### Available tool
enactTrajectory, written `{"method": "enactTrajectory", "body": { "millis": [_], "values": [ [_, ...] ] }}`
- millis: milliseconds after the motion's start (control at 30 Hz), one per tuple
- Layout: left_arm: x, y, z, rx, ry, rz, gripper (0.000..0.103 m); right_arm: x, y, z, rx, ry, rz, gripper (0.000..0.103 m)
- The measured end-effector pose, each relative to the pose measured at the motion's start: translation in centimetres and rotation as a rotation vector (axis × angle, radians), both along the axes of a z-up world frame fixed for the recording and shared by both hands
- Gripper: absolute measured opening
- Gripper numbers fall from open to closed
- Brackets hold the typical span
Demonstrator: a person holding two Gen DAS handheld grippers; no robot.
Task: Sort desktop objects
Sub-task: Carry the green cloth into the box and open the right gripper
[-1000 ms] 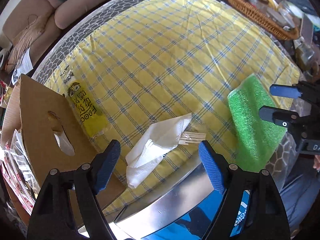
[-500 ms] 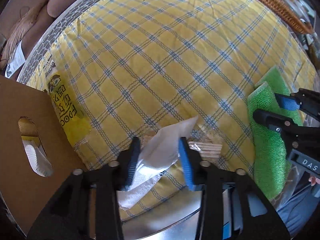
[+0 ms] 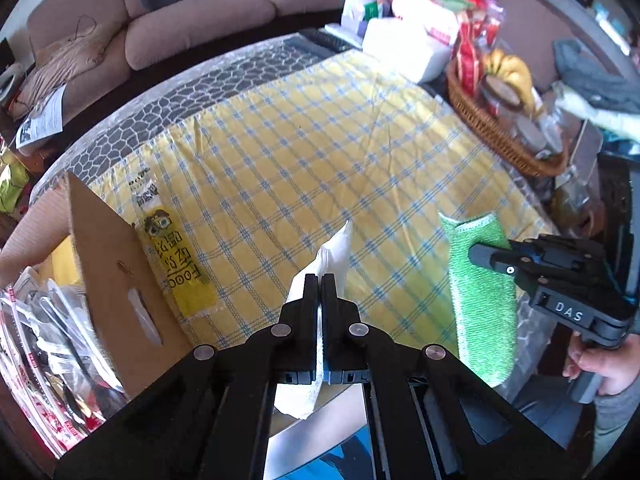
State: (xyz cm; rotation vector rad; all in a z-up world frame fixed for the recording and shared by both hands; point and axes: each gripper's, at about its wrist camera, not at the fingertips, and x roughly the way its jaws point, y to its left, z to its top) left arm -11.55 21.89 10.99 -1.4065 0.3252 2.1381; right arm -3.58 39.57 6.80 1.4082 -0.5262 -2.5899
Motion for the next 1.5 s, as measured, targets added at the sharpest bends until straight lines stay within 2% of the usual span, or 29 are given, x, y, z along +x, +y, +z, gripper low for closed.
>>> {"method": "enactTrajectory", "body": {
  "millis": [167,233,367,500,667,833,900,967,1067,1133,1167,1267,1433,1500],
  "values": [
    [-0.4,-5.8,7.6,0.111,0.088,0.069,0.002,-0.4,-2.7,7.3,0.022,0.12,0.048,0.012],
    [-0.7,-9.0,9.3,0.103,0.129,0.107,0.001,-0.8,-4.6,10.2,0.022,0.167,0.083,0.012],
    [-1.8,-16.2,9.1,0.063,0.14,0.217,0.002,-2.3,-9.5,14.7,0.027,0.238,0.165,0.012],
    [-2.7,-23.1,6.9,0.055,0.112,0.335,0.001,-3.9,-15.6,16.8,0.034,0.268,0.253,0.012],
    [-3.0,-30.1,4.5,0.055,0.092,0.433,0.002,-6.3,-23.3,16.9,0.042,0.264,0.349,0.012],
    [-3.4,-34.1,2.5,0.063,0.074,0.485,0.003,-8.3,-30.9,16.2,0.048,0.248,0.441,0.012],
    [-3.5,-35.3,1.8,0.092,0.066,0.517,0.013,-9.3,-33.8,15.5,0.055,0.236,0.472,0.012],
    [-3.3,-36.2,1.7,0.139,0.065,0.538,0.046,-10.1,-36.4,14.4,0.074,0.216,0.494,0.012],
    [-2.5,-37.3,2.4,0.171,0.085,0.545,0.048,-11.7,-39.4,12.0,0.109,0.176,0.501,0.017],
    [-2.0,-37.8,3.1,0.189,0.097,0.547,0.049,-12.6,-40.4,10.4,0.107,0.142,0.488,0.02],
    [-1.8,-37.9,3.5,0.19,0.105,0.545,0.049,-13.0,-40.7,9.7,0.114,0.126,0.485,0.031],
    [-1.3,-38.1,4.5,0.173,0.133,0.541,0.049,-13.0,-40.6,9.1,0.135,0.129,0.469,0.05],
    [-1.2,-36.3,4.8,0.159,0.132,0.507,0.05,-12.6,-37.6,10.0,0.129,0.149,0.43,0.052],
    [-1.1,-34.9,4.7,0.163,0.125,0.485,0.054,-12.1,-36.0,10.6,0.151,0.16,0.415,0.057]
  ]
}}
